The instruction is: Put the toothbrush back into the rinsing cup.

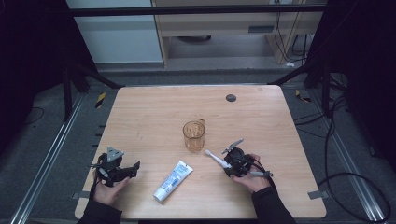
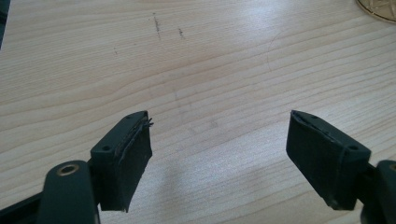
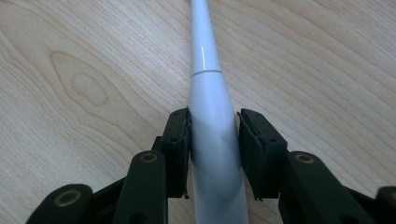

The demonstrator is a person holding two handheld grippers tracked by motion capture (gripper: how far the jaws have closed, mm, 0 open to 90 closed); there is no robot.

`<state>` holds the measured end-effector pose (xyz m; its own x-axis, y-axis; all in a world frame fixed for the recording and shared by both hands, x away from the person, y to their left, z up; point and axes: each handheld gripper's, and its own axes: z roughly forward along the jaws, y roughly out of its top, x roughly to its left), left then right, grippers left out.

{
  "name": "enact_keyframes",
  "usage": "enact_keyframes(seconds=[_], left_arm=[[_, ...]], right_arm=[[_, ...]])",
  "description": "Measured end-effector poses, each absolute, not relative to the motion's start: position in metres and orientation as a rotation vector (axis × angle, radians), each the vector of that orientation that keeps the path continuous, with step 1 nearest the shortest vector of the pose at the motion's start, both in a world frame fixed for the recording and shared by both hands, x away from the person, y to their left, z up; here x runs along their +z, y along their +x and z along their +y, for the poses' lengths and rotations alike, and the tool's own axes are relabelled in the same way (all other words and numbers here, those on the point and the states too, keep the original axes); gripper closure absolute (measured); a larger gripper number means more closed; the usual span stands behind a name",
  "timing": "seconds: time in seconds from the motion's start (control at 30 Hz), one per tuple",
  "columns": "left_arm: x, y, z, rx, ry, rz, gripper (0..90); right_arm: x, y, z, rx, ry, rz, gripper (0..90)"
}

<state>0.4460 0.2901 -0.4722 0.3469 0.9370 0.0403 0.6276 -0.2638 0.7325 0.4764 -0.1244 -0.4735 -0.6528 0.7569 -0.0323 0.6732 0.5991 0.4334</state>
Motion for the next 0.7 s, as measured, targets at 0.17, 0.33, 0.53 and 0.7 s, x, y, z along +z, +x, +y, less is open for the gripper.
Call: enact_keyframes(seconds=[0.17,0.33,0.53,0.7], left_arm=[[-0.4724,0.4463,0.2898,0.640,1.994,1.360,21.5],[-0.4724,0.4463,0.2899,0.640,1.994,1.362,21.5],[-0.4723,0.4462,0.2895,0.641,1.995,1.361,21.5],[-0.4720,0.4460,0.2902,0.641,1.992,1.360,21.7]], right_arm=[[-0.4740,0.4770,-0.1234,0.560,1.202,2.623,66.1],[-0.4732,0.4785,-0.1228,0.549,1.225,2.635,66.6],[-0.4726,0.4797,-0.1228,0.546,1.248,2.638,67.0],[-0.4721,0.4791,-0.1241,0.570,1.237,2.643,67.2]])
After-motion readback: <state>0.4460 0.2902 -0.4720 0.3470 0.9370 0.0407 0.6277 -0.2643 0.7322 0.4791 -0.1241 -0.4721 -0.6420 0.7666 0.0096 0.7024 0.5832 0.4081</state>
